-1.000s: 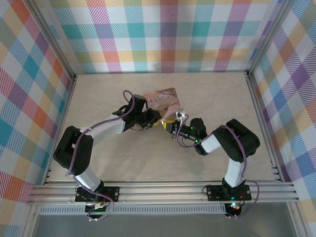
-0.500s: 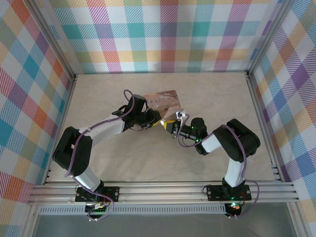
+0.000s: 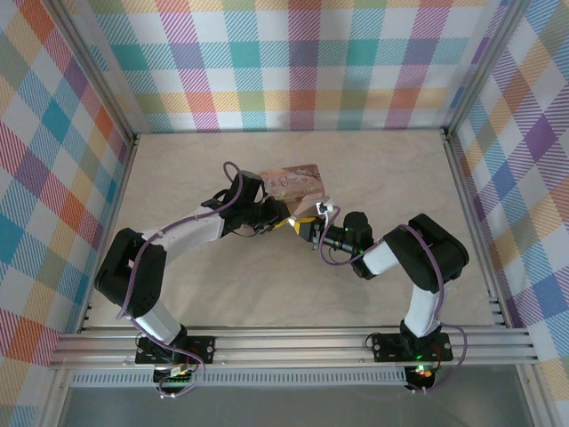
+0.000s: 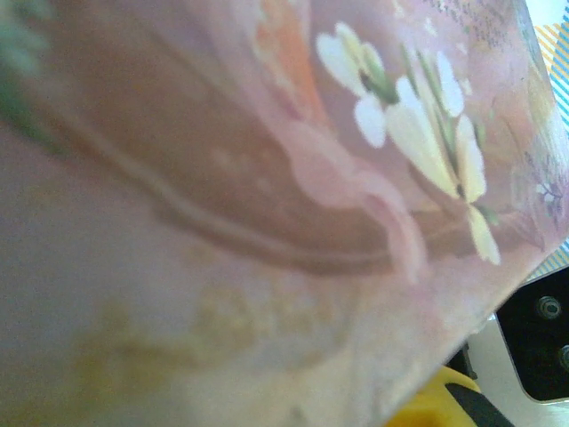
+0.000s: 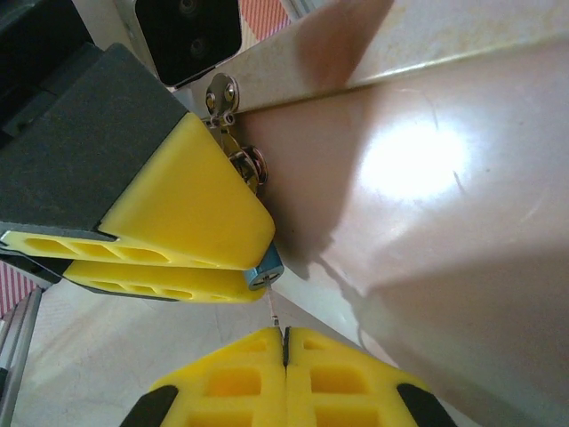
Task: Unlock the padlock with the key
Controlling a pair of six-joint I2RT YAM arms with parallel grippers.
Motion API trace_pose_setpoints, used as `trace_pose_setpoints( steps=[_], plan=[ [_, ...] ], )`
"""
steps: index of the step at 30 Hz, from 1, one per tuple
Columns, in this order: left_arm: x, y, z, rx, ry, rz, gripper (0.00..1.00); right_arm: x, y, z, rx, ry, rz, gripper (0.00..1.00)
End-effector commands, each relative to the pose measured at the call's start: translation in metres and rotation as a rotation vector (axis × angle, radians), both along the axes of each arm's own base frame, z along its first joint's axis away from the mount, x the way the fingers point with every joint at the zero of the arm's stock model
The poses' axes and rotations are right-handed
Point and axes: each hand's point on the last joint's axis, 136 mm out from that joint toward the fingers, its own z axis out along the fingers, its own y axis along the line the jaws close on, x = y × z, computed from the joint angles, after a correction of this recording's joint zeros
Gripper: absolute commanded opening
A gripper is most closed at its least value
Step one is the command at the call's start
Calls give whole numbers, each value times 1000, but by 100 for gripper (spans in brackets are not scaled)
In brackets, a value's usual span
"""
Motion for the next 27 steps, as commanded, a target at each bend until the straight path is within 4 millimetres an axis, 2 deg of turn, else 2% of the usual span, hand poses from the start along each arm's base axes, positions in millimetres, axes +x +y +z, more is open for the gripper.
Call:
trace_pose_setpoints(
  steps=[1, 9, 18, 27],
  plan=[
    [-35, -18, 8, -72, 93, -140, 4, 23, 6, 48, 69, -191, -34, 0],
    [-35, -19, 11, -75, 95, -144, 4, 25, 9, 54, 37, -276, -30, 0],
    [-35, -20, 11, -74, 98, -144, 4, 25, 13, 50, 6, -323, -35, 0],
    [-35, -21, 5, -69, 102, -143, 4, 21, 23, 71, 93, -305, 2, 0]
  ],
)
